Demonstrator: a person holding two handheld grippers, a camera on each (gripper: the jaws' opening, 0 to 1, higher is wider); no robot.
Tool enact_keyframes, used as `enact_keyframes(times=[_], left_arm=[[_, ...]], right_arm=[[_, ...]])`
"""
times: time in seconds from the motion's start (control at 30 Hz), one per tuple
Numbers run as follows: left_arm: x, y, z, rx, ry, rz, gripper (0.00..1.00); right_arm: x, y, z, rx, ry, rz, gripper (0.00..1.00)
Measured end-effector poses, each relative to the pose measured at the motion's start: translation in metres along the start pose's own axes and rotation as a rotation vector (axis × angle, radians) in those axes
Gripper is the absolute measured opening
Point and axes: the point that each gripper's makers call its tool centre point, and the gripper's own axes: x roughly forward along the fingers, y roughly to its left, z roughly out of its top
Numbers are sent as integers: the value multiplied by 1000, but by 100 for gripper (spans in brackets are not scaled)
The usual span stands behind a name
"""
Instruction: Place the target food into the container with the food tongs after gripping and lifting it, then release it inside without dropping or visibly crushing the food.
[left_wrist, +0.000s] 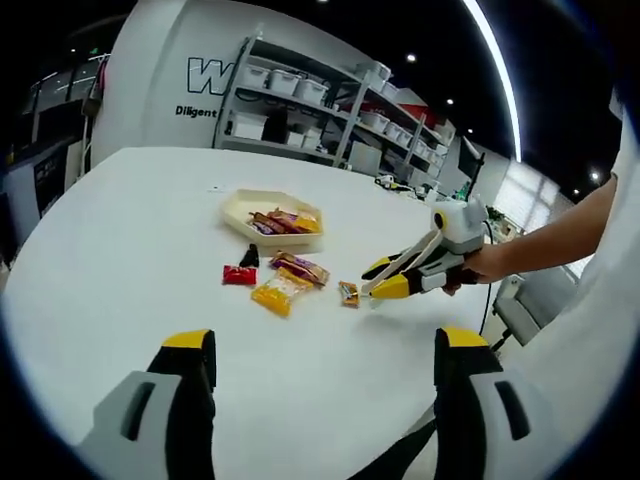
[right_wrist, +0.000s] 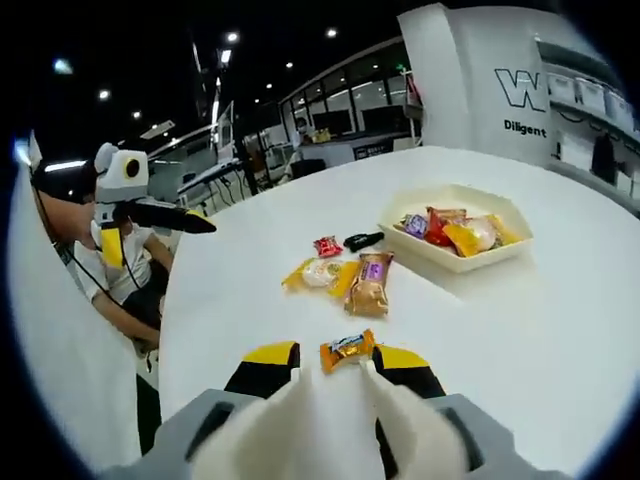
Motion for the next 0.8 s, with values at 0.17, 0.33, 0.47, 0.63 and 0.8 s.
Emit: enact_keyframes(times=[0.17,0.33,0.47,0.63,0.8], left_arm=[[0,2,0,2,4,2,89],[-4,6,0,2,-2,13,88],[-8,13,-1,-10,-6,31,88],[-10,16,-1,-15,-12,42,88],[-8,19,-2,-25,-13,46,88]], right_arm=[[9,-1,11,-51,-7,-3,24],[21,1,13,-105,18,18,25],[27,1,17,-128,23,27,25],[32,3,2,-186,92,52,25],[32,0,0,-188,92,46,21]])
